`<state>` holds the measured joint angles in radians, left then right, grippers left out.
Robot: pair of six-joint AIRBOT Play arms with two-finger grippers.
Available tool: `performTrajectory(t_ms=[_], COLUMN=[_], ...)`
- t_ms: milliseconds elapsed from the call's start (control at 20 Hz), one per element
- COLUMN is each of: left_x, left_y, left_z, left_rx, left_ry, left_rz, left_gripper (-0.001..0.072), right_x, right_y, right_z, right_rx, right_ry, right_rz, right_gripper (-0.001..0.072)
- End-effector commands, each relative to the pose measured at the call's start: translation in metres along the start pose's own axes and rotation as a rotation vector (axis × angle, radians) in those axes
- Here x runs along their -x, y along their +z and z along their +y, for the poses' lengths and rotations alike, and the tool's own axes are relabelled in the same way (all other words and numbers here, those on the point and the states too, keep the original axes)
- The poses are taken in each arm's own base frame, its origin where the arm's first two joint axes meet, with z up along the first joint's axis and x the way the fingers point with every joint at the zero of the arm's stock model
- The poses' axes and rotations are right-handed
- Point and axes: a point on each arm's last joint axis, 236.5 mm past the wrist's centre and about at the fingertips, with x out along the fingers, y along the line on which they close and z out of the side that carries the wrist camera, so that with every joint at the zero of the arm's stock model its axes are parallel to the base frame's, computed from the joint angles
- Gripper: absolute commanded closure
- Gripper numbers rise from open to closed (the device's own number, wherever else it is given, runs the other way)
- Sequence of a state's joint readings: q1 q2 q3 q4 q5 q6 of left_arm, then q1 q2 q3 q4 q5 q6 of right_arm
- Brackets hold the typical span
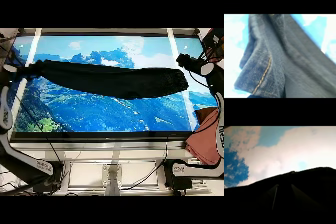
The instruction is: Fold the clothes and pants, and hang the long-sleeved shirts on hangers.
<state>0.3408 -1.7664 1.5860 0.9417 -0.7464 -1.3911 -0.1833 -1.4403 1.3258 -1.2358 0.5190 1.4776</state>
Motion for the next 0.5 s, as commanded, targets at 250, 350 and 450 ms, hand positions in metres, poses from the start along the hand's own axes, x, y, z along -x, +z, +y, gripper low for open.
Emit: performTrajectory(t_ms=[250,350,450], left_x=[0.16,0.175,0.186], left_y=[-0.058,-0.045,-0.034], left_z=[-0.041,-0.054,-0.072], left_rx=[-0.31,-0.328,-0.354], left_ry=[0.085,0.073,0.047], left_rz=[0.308,0.236,0.168], left_gripper=[0.0683,0.0683,0.0683], right_x=[0.062,0.056,0.042], right_y=[-0.013,-0.022,-0.037], right_z=[0.125,0.158,0.191], right_rx=[0.274,0.304,0.269], right_ry=[0.212,0.263,0.311], right_rz=[0.061,0.046,0.049], right_gripper=[0.0681,0.0683,0.0684])
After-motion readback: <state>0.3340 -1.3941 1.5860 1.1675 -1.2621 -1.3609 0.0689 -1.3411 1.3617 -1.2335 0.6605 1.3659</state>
